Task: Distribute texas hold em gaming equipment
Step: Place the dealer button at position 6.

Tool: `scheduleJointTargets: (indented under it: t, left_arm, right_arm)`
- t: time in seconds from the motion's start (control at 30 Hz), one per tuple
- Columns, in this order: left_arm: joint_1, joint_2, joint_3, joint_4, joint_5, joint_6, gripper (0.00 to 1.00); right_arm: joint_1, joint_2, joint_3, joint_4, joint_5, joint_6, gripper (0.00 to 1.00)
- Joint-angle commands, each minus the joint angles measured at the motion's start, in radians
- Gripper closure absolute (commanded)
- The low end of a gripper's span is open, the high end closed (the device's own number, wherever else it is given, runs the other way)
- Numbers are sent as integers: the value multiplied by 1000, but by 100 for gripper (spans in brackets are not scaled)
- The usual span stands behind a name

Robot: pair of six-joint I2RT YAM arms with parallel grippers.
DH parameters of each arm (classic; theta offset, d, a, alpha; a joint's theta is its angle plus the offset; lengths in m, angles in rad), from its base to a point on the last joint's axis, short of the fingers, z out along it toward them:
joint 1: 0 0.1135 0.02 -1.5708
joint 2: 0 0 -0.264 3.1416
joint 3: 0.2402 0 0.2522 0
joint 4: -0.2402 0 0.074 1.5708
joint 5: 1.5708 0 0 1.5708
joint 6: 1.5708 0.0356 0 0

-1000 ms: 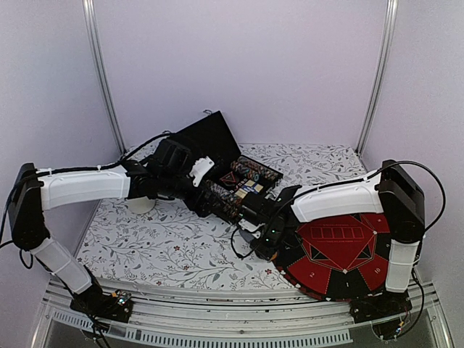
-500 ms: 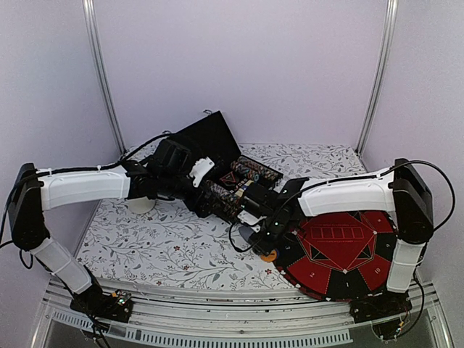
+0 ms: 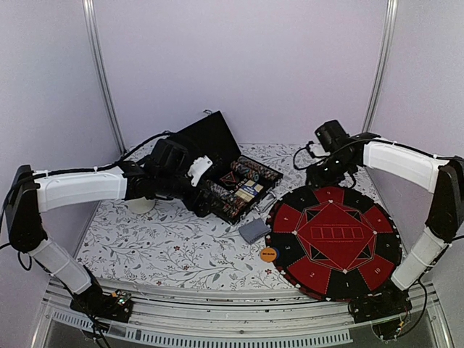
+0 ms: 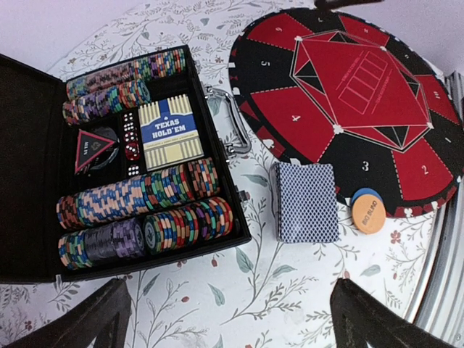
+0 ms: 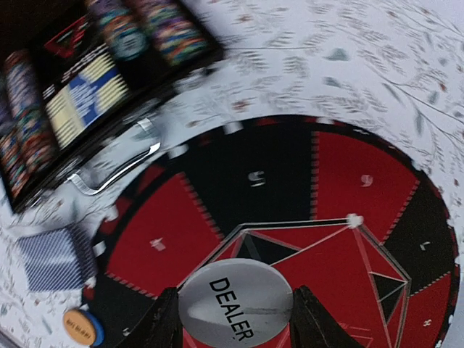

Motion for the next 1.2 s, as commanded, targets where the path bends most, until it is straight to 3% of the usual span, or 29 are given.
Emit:
scheduleJointTargets:
  t: [0.0,0.2,0.47,0.87,1.17]
  left_arm:
    - [10,-23,-7,31,16,14,2]
    - [18,-29,-14,26,15,23,2]
    - [29,-13,-8,27,27,32,2]
    - [37,3,6,17,17,39,2]
    - [40,0,4,11,14,39,2]
  right_arm:
    - [-187,74,32,61,12,-17,87]
    - [-355,253,110,115,-16,-32,95]
    - [-387,438,184,134,-28,-42,96]
    - [-411,563,259,133,6,-57,97]
    - [-430,521,228,132,42,-64,97]
